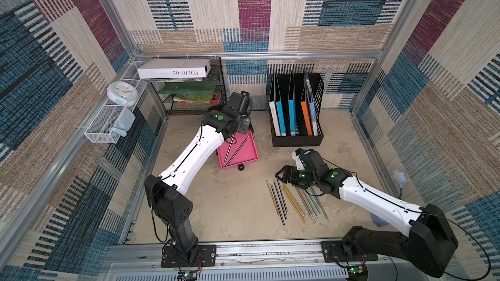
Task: Please place the pencils in the drawer according to their color
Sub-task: Place the pencil in the drawer.
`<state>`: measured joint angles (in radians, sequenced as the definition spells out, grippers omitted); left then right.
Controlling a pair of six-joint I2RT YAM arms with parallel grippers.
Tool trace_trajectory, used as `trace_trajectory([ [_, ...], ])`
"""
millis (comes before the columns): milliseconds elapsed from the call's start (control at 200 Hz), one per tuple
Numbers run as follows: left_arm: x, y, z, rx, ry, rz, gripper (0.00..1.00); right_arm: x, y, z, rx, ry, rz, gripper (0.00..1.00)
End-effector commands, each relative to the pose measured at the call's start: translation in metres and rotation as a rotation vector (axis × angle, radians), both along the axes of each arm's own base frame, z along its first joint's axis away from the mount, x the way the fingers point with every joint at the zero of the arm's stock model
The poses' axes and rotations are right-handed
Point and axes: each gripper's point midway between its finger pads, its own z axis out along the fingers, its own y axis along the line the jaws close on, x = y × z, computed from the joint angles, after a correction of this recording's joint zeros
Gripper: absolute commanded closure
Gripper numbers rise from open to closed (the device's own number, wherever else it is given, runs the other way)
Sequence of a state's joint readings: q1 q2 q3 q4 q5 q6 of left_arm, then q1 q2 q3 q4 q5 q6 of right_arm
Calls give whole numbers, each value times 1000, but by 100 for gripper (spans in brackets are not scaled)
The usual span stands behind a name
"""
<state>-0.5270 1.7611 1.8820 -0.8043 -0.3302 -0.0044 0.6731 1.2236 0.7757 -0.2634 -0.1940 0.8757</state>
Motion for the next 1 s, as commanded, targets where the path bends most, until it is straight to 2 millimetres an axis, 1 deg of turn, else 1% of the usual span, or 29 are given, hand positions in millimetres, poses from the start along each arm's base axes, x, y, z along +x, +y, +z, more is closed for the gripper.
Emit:
trace_trajectory([
  [0,21,-4,11,52,-107,-32,100,5,-1,7,21,-32,-28,25],
  [225,36,-11,-8,83,-125,-51,100,5,-13,14,36,-70,-97,25],
  [366,40,-14,-23,102,-117,-59,100,6,-22,19,44,-101,-142,25],
  [481,42,-16,-31,101,-115,-67,100,5,-29,20,49,-113,-177,26],
  [651,38,-16,-45,91,-88,-68,100,4,-33,17,50,-109,-196,26],
  [771,31,-13,-57,94,-58,-64,100,4,-33,17,52,-105,-201,25],
  [997,16,-10,-72,94,-16,-66,100,5,-33,18,54,-109,-203,26],
])
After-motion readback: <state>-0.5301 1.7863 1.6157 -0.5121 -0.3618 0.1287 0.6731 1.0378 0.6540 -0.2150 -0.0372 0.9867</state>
